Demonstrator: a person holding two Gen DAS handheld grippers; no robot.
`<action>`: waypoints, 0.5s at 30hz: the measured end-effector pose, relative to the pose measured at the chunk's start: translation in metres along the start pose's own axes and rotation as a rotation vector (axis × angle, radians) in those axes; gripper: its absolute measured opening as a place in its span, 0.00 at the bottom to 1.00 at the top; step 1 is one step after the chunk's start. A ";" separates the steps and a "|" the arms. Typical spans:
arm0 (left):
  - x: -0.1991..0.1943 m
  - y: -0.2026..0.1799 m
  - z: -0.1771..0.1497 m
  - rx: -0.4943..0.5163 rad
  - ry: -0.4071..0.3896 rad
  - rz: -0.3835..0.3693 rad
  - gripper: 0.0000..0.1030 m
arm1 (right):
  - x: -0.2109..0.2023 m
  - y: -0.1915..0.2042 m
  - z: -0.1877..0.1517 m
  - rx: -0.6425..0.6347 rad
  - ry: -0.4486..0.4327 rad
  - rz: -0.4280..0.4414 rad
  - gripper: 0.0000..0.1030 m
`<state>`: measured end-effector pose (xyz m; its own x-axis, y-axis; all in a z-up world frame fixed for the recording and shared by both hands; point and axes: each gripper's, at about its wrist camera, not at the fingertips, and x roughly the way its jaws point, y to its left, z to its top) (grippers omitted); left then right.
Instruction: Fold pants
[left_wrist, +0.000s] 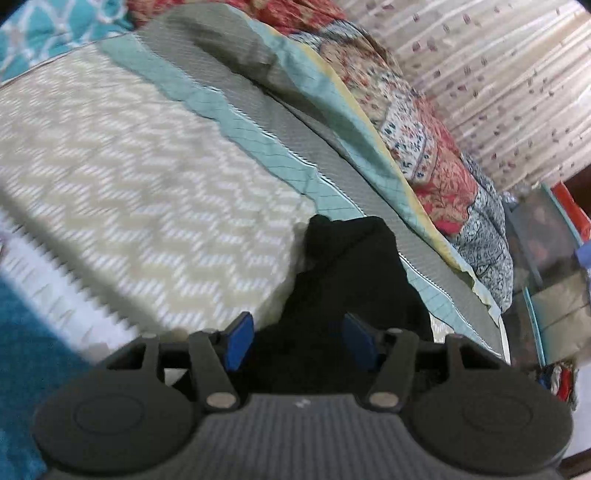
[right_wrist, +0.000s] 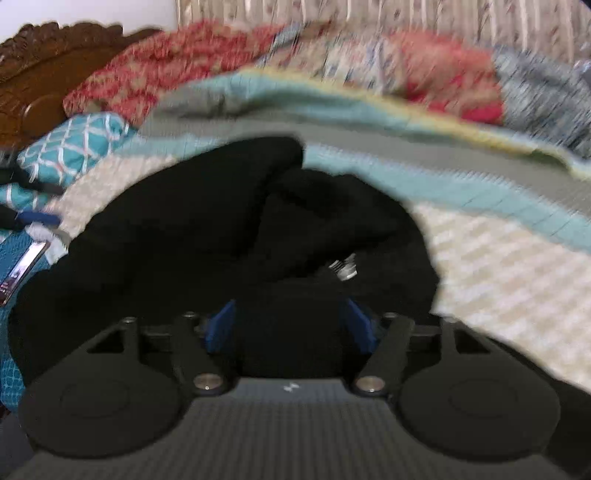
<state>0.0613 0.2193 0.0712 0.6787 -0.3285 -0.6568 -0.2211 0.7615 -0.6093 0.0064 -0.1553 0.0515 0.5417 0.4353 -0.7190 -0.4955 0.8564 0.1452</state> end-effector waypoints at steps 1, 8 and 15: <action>0.006 -0.003 0.005 0.010 0.006 -0.002 0.56 | 0.006 0.003 -0.001 -0.010 0.025 -0.011 0.64; 0.057 -0.023 0.041 0.081 0.017 0.040 0.66 | -0.083 -0.091 0.018 0.422 -0.248 -0.052 0.05; 0.118 -0.033 0.068 0.118 0.055 0.081 0.75 | -0.190 -0.223 0.026 0.755 -0.604 -0.360 0.02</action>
<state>0.1963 0.1931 0.0437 0.6219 -0.2907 -0.7272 -0.1877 0.8462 -0.4987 0.0319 -0.4214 0.1736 0.9277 0.0069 -0.3732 0.2061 0.8242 0.5274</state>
